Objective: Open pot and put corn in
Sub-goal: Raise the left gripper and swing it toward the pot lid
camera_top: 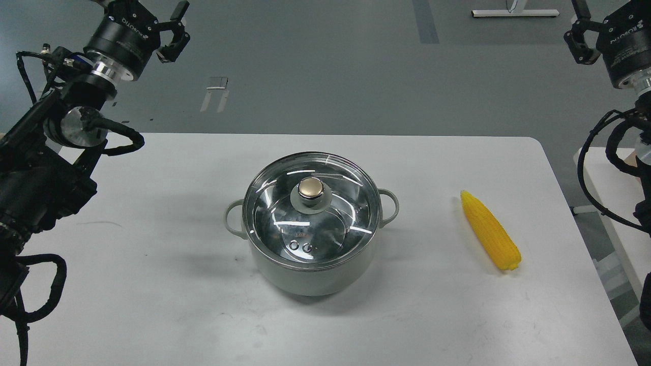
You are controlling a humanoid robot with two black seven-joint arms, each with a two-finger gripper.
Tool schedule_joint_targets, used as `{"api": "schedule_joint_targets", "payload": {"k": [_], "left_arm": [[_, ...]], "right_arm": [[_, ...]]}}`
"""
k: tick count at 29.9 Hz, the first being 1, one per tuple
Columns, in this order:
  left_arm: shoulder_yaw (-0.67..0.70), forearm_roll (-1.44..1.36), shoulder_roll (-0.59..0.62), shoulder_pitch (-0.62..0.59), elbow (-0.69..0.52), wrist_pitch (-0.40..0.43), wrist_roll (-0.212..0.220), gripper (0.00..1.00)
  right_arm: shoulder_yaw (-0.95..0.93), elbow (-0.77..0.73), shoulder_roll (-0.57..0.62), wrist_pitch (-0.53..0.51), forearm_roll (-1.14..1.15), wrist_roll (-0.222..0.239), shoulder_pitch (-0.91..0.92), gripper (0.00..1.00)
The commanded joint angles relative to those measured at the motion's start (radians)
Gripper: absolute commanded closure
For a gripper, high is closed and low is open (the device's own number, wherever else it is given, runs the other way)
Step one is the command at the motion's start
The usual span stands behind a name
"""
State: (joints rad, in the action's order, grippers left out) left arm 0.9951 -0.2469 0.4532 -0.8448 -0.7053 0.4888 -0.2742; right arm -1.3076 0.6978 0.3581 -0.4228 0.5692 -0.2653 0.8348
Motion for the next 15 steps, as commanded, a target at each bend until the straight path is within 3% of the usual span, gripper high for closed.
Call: {"api": "schedule_joint_targets", "payload": {"k": [1, 15], "left_arm": [[0.004, 0.003, 0.012, 0.001, 0.000, 0.000, 0.000, 0.02], [-0.012, -0.014, 0.079, 0.007, -0.002, 0.000, -0.002, 0.02]], "right_arm": [[0.004, 0.002, -0.001, 0.001, 0.000, -0.002, 0.001, 0.00], [0.014, 0.034, -0.014, 0.001, -0.014, 0.000, 0.007, 0.00]]}}
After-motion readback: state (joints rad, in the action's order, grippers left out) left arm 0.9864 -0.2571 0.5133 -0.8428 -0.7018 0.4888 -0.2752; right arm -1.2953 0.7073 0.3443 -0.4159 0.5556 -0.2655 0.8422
